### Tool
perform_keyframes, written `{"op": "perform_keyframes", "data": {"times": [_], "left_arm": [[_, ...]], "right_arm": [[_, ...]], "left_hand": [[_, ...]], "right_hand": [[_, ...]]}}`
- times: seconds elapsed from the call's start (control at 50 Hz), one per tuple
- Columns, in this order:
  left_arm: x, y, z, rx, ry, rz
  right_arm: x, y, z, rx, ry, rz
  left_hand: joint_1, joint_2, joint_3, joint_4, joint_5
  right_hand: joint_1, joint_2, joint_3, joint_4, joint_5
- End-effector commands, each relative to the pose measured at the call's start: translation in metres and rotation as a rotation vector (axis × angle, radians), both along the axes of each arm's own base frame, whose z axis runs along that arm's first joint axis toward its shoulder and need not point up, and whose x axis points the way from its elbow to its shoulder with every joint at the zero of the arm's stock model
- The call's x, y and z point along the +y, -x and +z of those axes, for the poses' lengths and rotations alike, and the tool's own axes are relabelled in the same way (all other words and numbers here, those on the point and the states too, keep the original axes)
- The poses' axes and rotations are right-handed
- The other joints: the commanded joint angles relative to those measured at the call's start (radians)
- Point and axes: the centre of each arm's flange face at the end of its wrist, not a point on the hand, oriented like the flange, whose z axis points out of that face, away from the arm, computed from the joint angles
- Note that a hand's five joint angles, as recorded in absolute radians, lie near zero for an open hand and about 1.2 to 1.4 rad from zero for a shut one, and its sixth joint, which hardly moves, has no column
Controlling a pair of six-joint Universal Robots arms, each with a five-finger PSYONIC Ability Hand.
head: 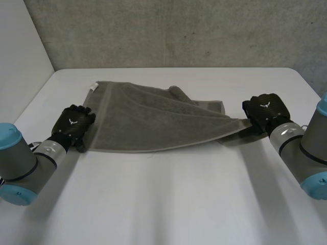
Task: Fold the towel.
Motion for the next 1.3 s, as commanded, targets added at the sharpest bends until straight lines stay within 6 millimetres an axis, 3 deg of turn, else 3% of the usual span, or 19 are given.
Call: {"op": "perform_keyframes", "data": {"times": [0.02,0.28,0.4,0.68,1.1,1.3], "left_arm": [[-0.002,0.0,0.001,0.0,0.01,0.003],[-0.009,0.0,-0.009,-0.001,-0.014,0.003],[-0.003,0.0,-0.009,-0.006,-0.079,0.002],[0.006,-0.004,0.01,-0.007,-0.277,0.016],[-0.011,-0.009,0.019,-0.013,-0.231,0.068],[-0.019,-0.01,0.009,-0.023,-0.234,0.094]], "right_arm": [[-0.006,0.005,-0.002,0.003,-0.003,-0.02],[-0.003,0.003,-0.004,0.006,-0.01,-0.012],[-0.003,0.003,-0.005,0.006,-0.012,-0.012],[-0.002,0.002,-0.008,0.01,-0.018,-0.009],[-0.001,0.002,-0.01,0.016,-0.024,-0.005],[0.001,0.0,-0.013,0.018,-0.033,0.002]], "left_hand": [[-0.068,-0.061,-0.071,-0.069,-0.022],[-0.068,-0.061,-0.071,-0.068,-0.022],[-0.074,-0.067,-0.077,-0.074,-0.028],[-0.106,-0.099,-0.11,-0.107,-0.06],[-0.106,-0.099,-0.11,-0.107,-0.06],[-0.106,-0.099,-0.11,-0.107,-0.06]], "right_hand": [[0.066,0.07,0.069,0.054,0.051],[0.066,0.07,0.069,0.054,0.051],[0.066,0.07,0.069,0.054,0.051],[0.066,0.07,0.069,0.054,0.051],[0.066,0.07,0.069,0.054,0.051],[0.066,0.07,0.069,0.054,0.051]]}}
